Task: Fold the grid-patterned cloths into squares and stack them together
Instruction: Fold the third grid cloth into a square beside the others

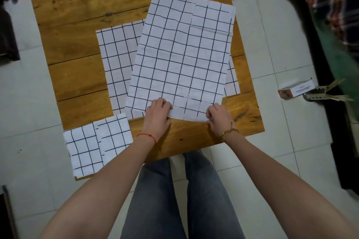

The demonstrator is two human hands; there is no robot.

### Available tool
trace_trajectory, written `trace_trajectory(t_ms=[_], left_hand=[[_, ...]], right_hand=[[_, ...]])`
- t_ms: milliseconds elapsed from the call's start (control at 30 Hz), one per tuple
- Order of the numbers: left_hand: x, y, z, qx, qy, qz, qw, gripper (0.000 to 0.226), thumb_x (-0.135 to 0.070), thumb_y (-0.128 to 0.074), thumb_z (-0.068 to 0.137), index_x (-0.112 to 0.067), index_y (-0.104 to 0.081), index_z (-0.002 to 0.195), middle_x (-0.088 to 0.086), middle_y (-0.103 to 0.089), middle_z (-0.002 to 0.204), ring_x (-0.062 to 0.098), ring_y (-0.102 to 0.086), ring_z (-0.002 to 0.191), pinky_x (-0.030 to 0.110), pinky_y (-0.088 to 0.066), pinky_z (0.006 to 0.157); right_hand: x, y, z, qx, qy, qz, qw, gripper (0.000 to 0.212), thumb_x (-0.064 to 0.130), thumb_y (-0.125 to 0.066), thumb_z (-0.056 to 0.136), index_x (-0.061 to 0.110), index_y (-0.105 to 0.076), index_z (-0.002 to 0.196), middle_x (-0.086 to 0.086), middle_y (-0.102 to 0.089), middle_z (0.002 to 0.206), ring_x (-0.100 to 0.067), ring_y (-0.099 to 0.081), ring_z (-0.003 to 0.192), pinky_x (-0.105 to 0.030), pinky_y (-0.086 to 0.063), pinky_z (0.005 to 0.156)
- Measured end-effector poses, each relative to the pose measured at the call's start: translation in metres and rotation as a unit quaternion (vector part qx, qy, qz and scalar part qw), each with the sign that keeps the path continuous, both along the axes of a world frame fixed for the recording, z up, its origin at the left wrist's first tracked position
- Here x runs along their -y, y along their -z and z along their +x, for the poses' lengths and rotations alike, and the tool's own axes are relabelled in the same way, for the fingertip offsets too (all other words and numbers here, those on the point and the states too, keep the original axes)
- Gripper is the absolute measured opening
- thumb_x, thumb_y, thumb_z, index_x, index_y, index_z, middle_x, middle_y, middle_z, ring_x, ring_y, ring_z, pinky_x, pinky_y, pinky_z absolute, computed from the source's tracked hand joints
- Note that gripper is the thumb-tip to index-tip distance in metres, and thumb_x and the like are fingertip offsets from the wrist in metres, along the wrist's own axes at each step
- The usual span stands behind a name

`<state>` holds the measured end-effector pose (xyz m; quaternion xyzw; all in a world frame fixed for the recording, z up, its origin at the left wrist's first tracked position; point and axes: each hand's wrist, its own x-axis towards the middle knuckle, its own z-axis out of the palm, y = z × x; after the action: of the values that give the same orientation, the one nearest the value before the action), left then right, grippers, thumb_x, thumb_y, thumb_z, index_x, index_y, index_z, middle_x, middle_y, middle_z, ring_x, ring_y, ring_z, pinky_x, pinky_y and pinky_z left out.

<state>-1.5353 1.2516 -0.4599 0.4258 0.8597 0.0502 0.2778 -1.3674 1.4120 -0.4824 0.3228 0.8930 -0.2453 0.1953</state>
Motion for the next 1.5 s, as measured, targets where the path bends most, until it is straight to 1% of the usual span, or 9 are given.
trace_trajectory(t_ms=[100, 267, 500, 733, 833, 967, 1067, 1233, 1500], left_hand=[[-0.001, 0.001, 0.000, -0.005, 0.002, -0.002, 1.000, 0.041, -0.020, -0.069, 0.081, -0.022, -0.052, 0.119, 0.001, -0.046, 0.122, 0.019, -0.042, 0.114, 0.030, -0.040, 0.094], [-0.003, 0.003, 0.001, -0.012, 0.000, -0.013, 1.000, 0.041, -0.026, -0.070, 0.081, -0.022, -0.052, 0.118, 0.001, -0.046, 0.120, 0.019, -0.042, 0.112, 0.031, -0.041, 0.095], [-0.011, -0.005, -0.007, -0.020, -0.039, 0.043, 0.998, 0.009, -0.018, -0.058, 0.090, -0.020, -0.059, 0.098, -0.002, -0.055, 0.103, 0.017, -0.049, 0.098, 0.030, -0.040, 0.088], [-0.031, -0.047, -0.028, 0.004, -0.073, 0.122, 0.990, 0.007, -0.019, -0.052, 0.090, -0.023, -0.054, 0.085, -0.009, -0.061, 0.073, 0.016, -0.058, 0.069, 0.037, -0.050, 0.077], [-0.043, -0.075, -0.036, 0.001, -0.073, 0.155, 0.985, 0.007, -0.020, -0.052, 0.091, -0.019, -0.057, 0.086, -0.007, -0.062, 0.070, 0.017, -0.059, 0.067, 0.036, -0.049, 0.078], [-0.056, -0.119, -0.054, -0.011, -0.067, 0.191, 0.979, 0.004, -0.021, -0.057, 0.090, -0.019, -0.060, 0.089, -0.006, -0.065, 0.072, 0.018, -0.060, 0.068, 0.036, -0.049, 0.081], [-0.061, -0.150, -0.071, -0.025, -0.064, 0.209, 0.976, 0.003, -0.020, -0.060, 0.088, -0.021, -0.063, 0.089, -0.008, -0.066, 0.075, 0.014, -0.063, 0.071, 0.040, -0.051, 0.083], [-0.061, -0.206, -0.096, -0.061, -0.073, 0.221, 0.971, 0.010, -0.014, -0.065, 0.084, -0.022, -0.068, 0.091, -0.008, -0.070, 0.087, 0.013, -0.066, 0.084, 0.043, -0.051, 0.086], [-0.051, -0.281, -0.115, -0.173, -0.086, 0.219, 0.956, 0.015, -0.026, -0.056, 0.093, -0.014, -0.066, 0.091, 0.003, -0.063, 0.092, 0.024, -0.059, 0.088, 0.039, -0.043, 0.082]], right_hand=[[-0.002, 0.002, 0.002, -0.016, 0.012, -0.014, 1.000, 0.015, 0.013, -0.060, 0.087, 0.022, -0.049, 0.081, 0.003, -0.050, 0.088, -0.014, -0.046, 0.083, -0.029, -0.045, 0.077], [-0.008, -0.003, -0.004, -0.090, 0.146, -0.086, 0.981, 0.009, 0.013, -0.060, 0.088, 0.018, -0.054, 0.083, 0.002, -0.056, 0.081, -0.013, -0.052, 0.077, -0.029, -0.051, 0.072], [-0.023, -0.026, -0.011, -0.149, 0.199, -0.119, 0.961, 0.006, 0.017, -0.057, 0.091, 0.017, -0.051, 0.091, -0.002, -0.060, 0.079, -0.015, -0.056, 0.073, -0.029, -0.050, 0.065], [-0.044, -0.058, -0.020, -0.129, 0.052, 0.010, 0.990, 0.031, 0.027, -0.068, 0.081, 0.021, -0.048, 0.105, 0.007, -0.051, 0.081, -0.012, -0.047, 0.076, -0.026, -0.040, 0.067], [-0.052, -0.081, -0.030, -0.153, 0.008, 0.058, 0.986, 0.010, 0.023, -0.059, 0.088, 0.017, -0.055, 0.095, 0.003, -0.057, 0.085, -0.016, -0.050, 0.079, -0.028, -0.038, 0.070], [-0.068, -0.118, -0.044, -0.212, 0.010, 0.062, 0.975, 0.012, 0.017, -0.051, 0.092, 0.016, -0.057, 0.082, 0.000, -0.060, 0.077, -0.020, -0.052, 0.073, -0.031, -0.041, 0.067], [-0.085, -0.146, -0.058, -0.219, 0.005, 0.052, 0.974, 0.015, 0.014, -0.052, 0.092, 0.016, -0.062, 0.082, -0.002, -0.065, 0.079, -0.023, -0.056, 0.076, -0.037, -0.047, 0.071], [-0.109, -0.204, -0.079, -0.232, -0.006, 0.035, 0.972, 0.017, 0.010, -0.050, 0.092, 0.010, -0.065, 0.084, -0.005, -0.067, 0.085, -0.024, -0.056, 0.085, -0.033, -0.042, 0.073], [-0.131, -0.290, -0.104, -0.284, -0.030, 0.049, 0.957, 0.015, 0.008, -0.049, 0.090, 0.011, -0.060, 0.080, -0.006, -0.064, 0.081, -0.028, -0.057, 0.083, -0.034, -0.044, 0.069]])
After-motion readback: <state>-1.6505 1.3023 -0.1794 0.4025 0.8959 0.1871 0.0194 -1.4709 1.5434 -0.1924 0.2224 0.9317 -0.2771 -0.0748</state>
